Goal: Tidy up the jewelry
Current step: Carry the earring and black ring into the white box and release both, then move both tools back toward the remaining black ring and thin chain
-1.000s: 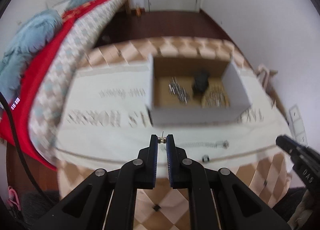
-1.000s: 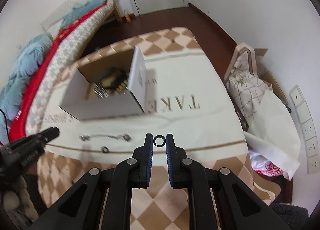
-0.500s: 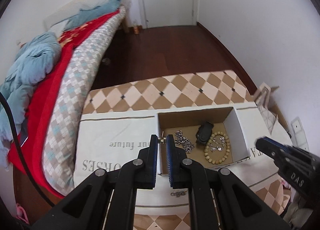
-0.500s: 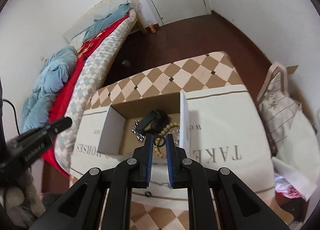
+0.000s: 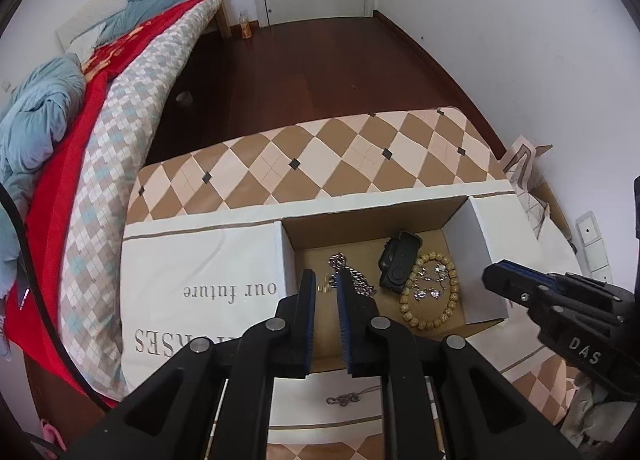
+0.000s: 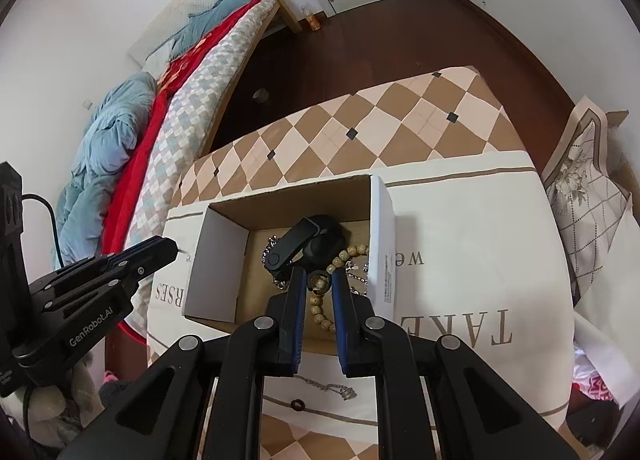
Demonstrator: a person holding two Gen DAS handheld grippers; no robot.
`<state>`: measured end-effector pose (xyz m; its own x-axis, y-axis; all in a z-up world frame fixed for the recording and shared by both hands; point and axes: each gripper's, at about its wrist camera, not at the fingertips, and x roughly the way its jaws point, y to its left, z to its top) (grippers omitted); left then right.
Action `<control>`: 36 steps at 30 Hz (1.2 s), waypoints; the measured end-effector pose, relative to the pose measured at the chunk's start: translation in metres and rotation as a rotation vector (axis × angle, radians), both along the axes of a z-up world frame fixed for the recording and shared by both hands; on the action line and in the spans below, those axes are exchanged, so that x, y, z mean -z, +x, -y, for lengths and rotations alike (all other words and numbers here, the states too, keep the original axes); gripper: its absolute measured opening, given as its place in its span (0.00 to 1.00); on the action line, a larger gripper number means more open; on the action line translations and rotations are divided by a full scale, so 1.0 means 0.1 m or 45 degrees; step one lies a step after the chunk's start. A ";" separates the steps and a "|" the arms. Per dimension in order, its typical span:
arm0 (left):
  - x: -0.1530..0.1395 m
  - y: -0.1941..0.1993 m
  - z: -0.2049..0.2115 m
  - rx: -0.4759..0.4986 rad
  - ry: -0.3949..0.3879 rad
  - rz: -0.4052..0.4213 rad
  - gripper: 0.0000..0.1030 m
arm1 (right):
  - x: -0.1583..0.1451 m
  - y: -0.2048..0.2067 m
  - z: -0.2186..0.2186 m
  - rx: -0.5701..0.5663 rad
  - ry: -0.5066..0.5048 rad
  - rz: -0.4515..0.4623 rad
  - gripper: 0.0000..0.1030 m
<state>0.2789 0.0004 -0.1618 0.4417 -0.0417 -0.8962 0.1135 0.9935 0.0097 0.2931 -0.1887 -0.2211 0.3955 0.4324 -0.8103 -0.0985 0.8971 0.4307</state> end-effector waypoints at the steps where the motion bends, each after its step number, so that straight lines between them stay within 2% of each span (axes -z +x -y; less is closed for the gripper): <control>1: 0.00 0.00 0.00 -0.011 0.010 0.003 0.14 | 0.00 0.00 -0.01 0.001 -0.012 -0.002 0.14; 2: -0.01 0.00 -0.01 -0.017 0.024 0.004 0.28 | 0.00 0.01 -0.01 0.000 -0.016 -0.004 0.18; 3: -0.01 0.01 -0.01 -0.021 0.039 0.003 0.42 | 0.00 0.00 -0.02 -0.002 -0.017 -0.005 0.30; 4: -0.01 0.01 -0.02 -0.028 0.049 0.002 0.78 | -0.01 0.00 -0.02 0.000 -0.024 0.000 0.38; 5: -0.02 0.00 -0.03 -0.030 0.045 0.013 0.91 | -0.02 -0.01 -0.02 0.003 -0.031 0.005 0.49; 8: -0.07 -0.03 -0.08 -0.050 0.038 0.032 0.91 | -0.06 -0.02 -0.01 0.009 -0.046 0.011 0.53; 9: -0.09 -0.03 -0.10 -0.059 0.037 0.036 0.91 | -0.07 -0.03 0.00 0.013 -0.056 0.013 0.58; 10: -0.10 -0.04 -0.12 -0.068 0.037 0.043 0.91 | -0.08 -0.03 0.01 0.015 -0.069 0.014 0.63; 12: -0.13 -0.05 -0.16 -0.088 0.048 0.050 0.93 | -0.10 -0.05 0.02 0.020 -0.089 0.016 0.89; 13: -0.14 -0.05 -0.18 -0.096 0.051 0.054 0.94 | -0.11 -0.06 0.02 0.025 -0.106 0.020 0.92; 17: -0.19 -0.11 -0.25 -0.126 0.061 0.074 0.95 | -0.15 -0.12 0.04 0.054 -0.168 0.026 0.93; 20: -0.22 -0.18 -0.29 -0.137 0.074 0.082 0.95 | -0.19 -0.18 0.05 0.081 -0.248 0.043 1.00; 22: -0.24 -0.24 -0.30 -0.140 0.089 0.101 0.95 | -0.22 -0.24 0.05 0.103 -0.291 0.050 1.00; 28: -0.28 -0.53 -0.38 -0.251 0.164 0.191 0.95 | -0.23 -0.49 0.06 0.123 -0.324 0.071 1.00; 33: -0.08 -0.78 -0.39 -0.303 0.251 0.194 0.95 | -0.02 -0.76 0.01 0.103 -0.326 0.031 1.00; 36: 0.15 -0.89 -0.36 -0.297 0.300 0.140 0.95 | 0.18 -0.86 -0.01 0.102 -0.340 -0.005 1.00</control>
<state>0.1902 0.0368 -0.1769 0.5096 0.2740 -0.8156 -0.1307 0.9616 0.2414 0.2069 -0.1874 -0.2395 0.4168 0.1706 -0.8928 -0.0214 0.9838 0.1780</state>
